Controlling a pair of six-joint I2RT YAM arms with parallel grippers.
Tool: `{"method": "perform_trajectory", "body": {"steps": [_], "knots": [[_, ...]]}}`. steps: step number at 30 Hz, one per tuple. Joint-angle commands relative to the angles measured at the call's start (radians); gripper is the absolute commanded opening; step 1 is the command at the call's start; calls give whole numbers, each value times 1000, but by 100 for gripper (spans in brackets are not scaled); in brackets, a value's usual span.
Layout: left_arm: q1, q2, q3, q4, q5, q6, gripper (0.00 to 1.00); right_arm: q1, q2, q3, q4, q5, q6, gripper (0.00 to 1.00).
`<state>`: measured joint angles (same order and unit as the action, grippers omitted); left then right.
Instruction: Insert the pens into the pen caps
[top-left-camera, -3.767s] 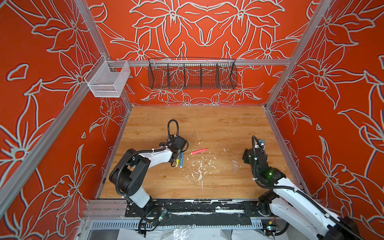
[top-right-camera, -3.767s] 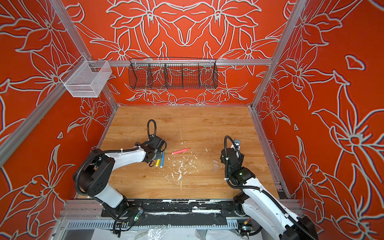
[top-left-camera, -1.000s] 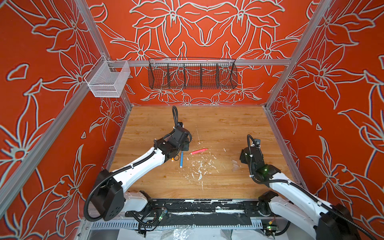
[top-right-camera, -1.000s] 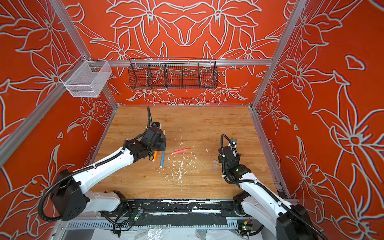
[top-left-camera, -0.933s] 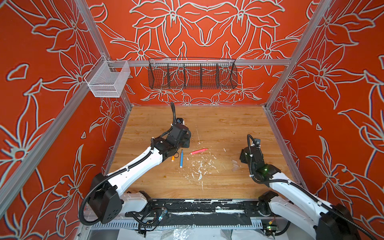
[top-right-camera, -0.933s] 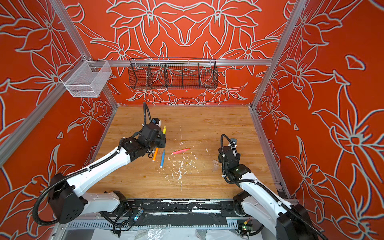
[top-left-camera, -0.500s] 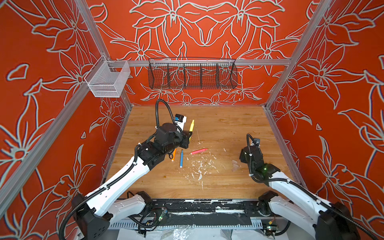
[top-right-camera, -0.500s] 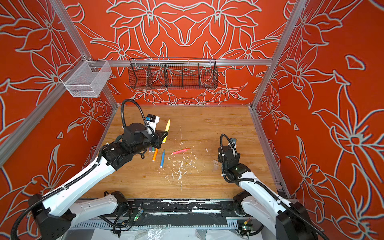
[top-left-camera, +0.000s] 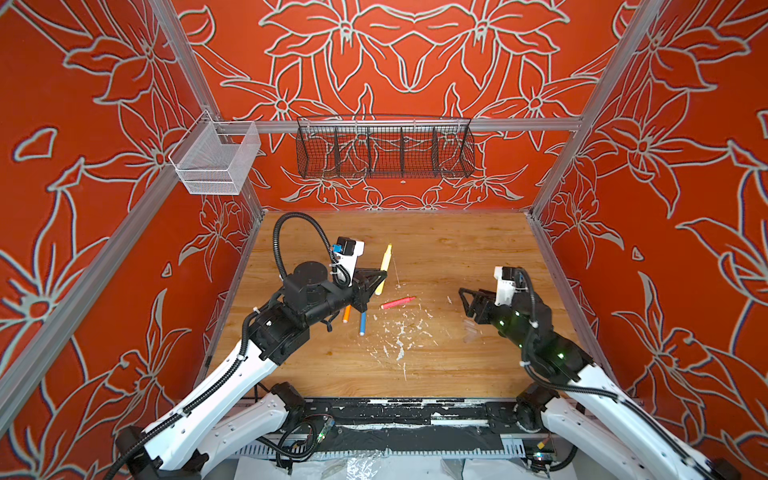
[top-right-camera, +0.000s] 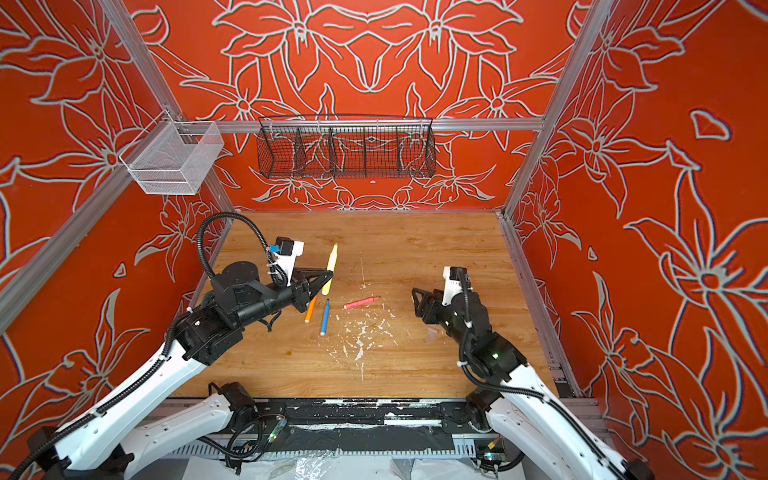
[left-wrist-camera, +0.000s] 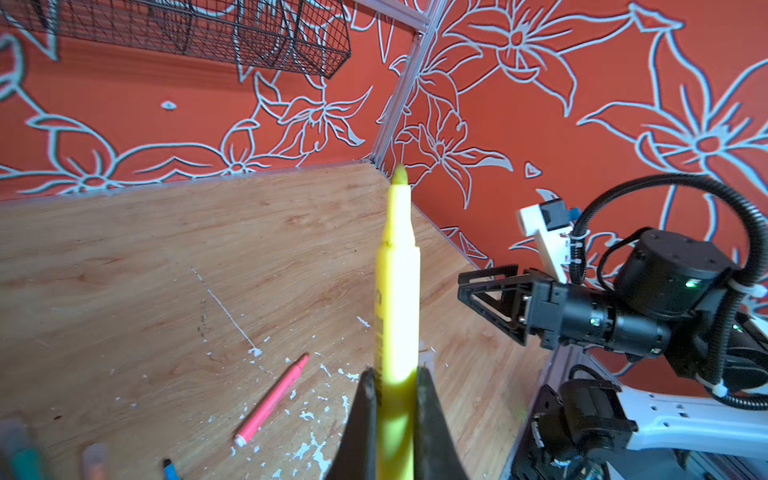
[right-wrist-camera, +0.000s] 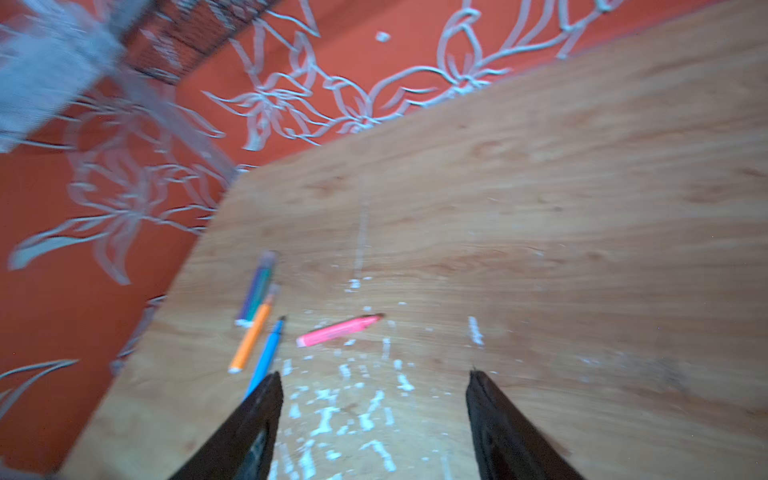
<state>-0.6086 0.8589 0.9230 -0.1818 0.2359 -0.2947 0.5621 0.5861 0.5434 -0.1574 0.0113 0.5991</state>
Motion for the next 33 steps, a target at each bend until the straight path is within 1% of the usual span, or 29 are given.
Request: {"method": "perform_trajectory", "body": {"steps": [1,4,7,9,11,15,20,23,24,25,26,28,30,32,33], "knots": [[-2,-31,-34,73,74,-48,0,46,-81,32,96,-196,97,76],[-3,-35,-54,114,118,-98,0,94,-43,81,150,-282,138,77],[-9,-15,-50,111,194,-148,0,178,38,128,191,-314,147,75],[-16,-12,-54,103,223,-155,0,245,80,135,249,-297,148,75],[-23,-22,-57,92,213,-152,0,306,121,144,302,-260,140,77],[-26,-35,-54,56,202,-119,0,374,204,207,315,-226,98,77],[-29,9,-12,57,212,-76,0,387,237,254,288,-165,51,78],[-31,96,51,91,263,-29,0,387,212,260,252,-72,3,79],[-31,119,80,84,279,0,0,387,200,259,238,-39,-18,79],[-31,168,102,67,283,26,0,387,186,257,220,0,-32,80],[-31,187,117,48,276,47,0,387,176,256,212,25,-46,80],[-31,208,151,-18,272,103,0,387,160,239,236,35,-80,80],[-34,191,160,-58,282,157,0,387,154,231,253,29,-100,79],[-41,138,121,-24,286,181,0,388,145,209,281,31,-90,77],[-45,85,86,13,303,198,0,387,143,183,321,25,-75,75]]}}
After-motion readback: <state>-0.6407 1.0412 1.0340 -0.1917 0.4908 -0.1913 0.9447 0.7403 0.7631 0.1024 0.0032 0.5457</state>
